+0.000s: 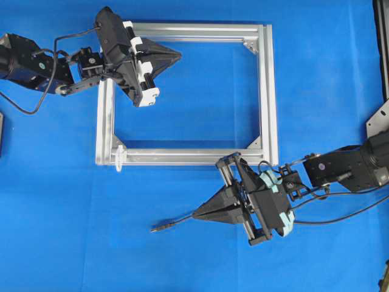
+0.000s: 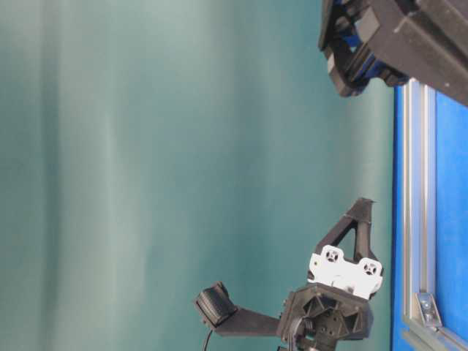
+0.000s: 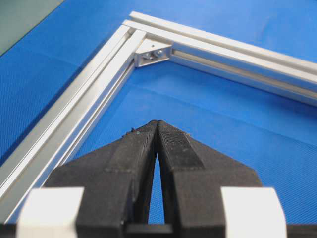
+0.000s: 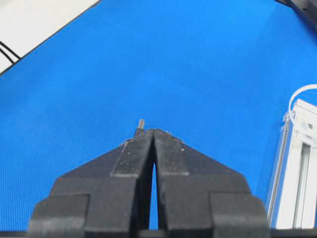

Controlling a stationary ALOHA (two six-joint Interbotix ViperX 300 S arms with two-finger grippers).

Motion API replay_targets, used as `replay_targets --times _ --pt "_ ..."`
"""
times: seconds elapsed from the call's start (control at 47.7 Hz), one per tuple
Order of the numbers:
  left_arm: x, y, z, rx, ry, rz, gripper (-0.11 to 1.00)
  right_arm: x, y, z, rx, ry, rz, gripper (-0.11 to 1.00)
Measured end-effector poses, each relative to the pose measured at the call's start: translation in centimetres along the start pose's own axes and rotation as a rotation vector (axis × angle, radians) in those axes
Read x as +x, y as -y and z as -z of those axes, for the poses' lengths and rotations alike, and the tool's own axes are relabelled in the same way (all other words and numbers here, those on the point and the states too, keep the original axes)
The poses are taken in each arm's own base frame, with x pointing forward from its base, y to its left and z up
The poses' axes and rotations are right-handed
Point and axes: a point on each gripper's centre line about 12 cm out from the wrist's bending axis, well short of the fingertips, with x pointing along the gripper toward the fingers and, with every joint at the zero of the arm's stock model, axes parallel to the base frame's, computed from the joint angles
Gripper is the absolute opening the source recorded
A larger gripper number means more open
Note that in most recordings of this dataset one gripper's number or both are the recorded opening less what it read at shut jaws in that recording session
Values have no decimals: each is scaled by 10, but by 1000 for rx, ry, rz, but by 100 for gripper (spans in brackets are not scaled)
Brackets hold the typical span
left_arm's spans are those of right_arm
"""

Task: Insert the wire through the string loop located on the left side.
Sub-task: 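Close the right gripper on the black cable just behind the USB plug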

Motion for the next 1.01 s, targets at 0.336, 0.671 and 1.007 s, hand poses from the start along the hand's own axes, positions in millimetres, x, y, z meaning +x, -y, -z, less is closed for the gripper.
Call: replay_targets --times 0.336,0.671,1.007 --pt "-2 -2 -5 6 7 0 0 3 -1 0 45 -29 -1 -2" --pt "-2 -3 -5 6 7 -2 0 3 -1 0 58 -32 -2 13" --pt "-2 -3 -5 6 7 -2 0 3 -1 1 101 -41 1 83"
